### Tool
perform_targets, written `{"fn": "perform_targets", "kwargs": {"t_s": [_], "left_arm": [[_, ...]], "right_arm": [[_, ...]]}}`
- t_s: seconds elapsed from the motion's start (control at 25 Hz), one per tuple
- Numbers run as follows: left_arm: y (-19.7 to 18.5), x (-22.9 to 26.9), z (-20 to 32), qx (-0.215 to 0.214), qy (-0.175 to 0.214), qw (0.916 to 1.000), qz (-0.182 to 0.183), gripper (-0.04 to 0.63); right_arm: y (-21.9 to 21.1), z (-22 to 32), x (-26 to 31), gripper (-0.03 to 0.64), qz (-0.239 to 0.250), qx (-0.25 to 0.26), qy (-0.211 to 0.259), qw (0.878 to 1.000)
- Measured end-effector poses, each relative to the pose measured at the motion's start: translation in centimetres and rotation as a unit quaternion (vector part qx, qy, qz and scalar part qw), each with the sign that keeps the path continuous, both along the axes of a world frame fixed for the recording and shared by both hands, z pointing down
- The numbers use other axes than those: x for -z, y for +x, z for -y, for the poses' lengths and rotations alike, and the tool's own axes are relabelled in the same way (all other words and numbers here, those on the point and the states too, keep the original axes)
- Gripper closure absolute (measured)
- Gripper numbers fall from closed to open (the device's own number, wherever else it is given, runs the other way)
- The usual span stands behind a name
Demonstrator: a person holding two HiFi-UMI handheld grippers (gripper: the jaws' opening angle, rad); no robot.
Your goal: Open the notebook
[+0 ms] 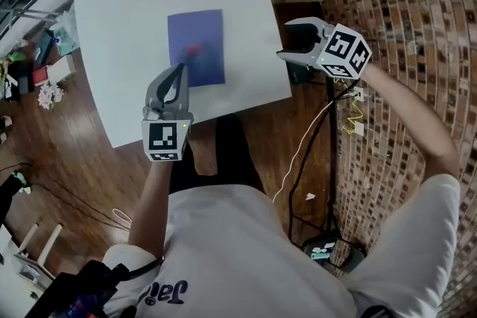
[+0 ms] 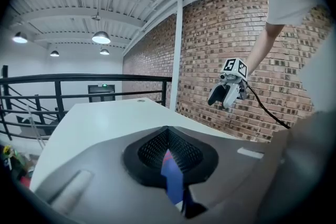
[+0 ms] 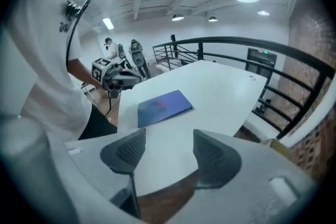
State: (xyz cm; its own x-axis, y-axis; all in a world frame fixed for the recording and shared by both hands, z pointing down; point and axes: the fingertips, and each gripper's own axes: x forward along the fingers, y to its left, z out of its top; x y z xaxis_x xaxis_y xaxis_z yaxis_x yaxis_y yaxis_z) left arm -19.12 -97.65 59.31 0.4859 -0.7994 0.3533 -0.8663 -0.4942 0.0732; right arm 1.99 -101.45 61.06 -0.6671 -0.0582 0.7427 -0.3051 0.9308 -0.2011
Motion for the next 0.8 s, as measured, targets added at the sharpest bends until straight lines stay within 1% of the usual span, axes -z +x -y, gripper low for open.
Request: {"fn": "perform_targets", "kwargs": {"t_s": [0.12, 0.2, 0.24, 0.32, 0.4, 0.48, 0.68, 0.8], "left_arm": [[-0.4, -0.4, -0.2, -0.003, -0.002, 1.0, -0.002, 0.58], [-0.8, -0.7, -0.2, 0.0, -0.003, 1.0, -0.001, 0.58], [-1.1, -1.0, -0.1, 0.001, -0.005, 1.0, 0.001, 0.58], [-1.4, -1.6, 0.0, 0.001, -0.008, 0.9999, 0.007, 0.58], [-1.5, -2.1, 0.1, -0.003, -0.01, 0.9999, 0.01, 0.58], [-1.5, -2.4, 0.2, -0.006, -0.01, 0.9999, 0.011, 0.58], [-1.9, -2.6, 0.7, -0.005, -0.007, 0.9999, 0.011, 0.58], [-2.3, -3.0, 0.7, 0.0, -0.01, 0.9999, 0.012, 0.579]], "right_arm": [[-1.4, 0.5, -1.6, 0.348, 0.027, -0.07, -0.06, 0.995], [-2.3, 0.9, -2.7, 0.348, 0.045, -0.119, -0.106, 0.986], [-2.8, 1.2, -3.3, 0.348, 0.057, -0.147, -0.132, 0.979], [-3.7, 1.5, -4.5, 0.348, 0.08, -0.201, -0.183, 0.959], [-4.6, 1.5, -5.9, 0.348, 0.096, -0.237, -0.222, 0.941], [-5.8, 0.9, -7.0, 0.348, 0.105, -0.251, -0.248, 0.93], [-8.8, -0.3, -8.3, 0.353, 0.123, -0.262, -0.304, 0.907], [-10.2, -0.5, -8.9, 0.354, 0.123, -0.265, -0.324, 0.9]]}}
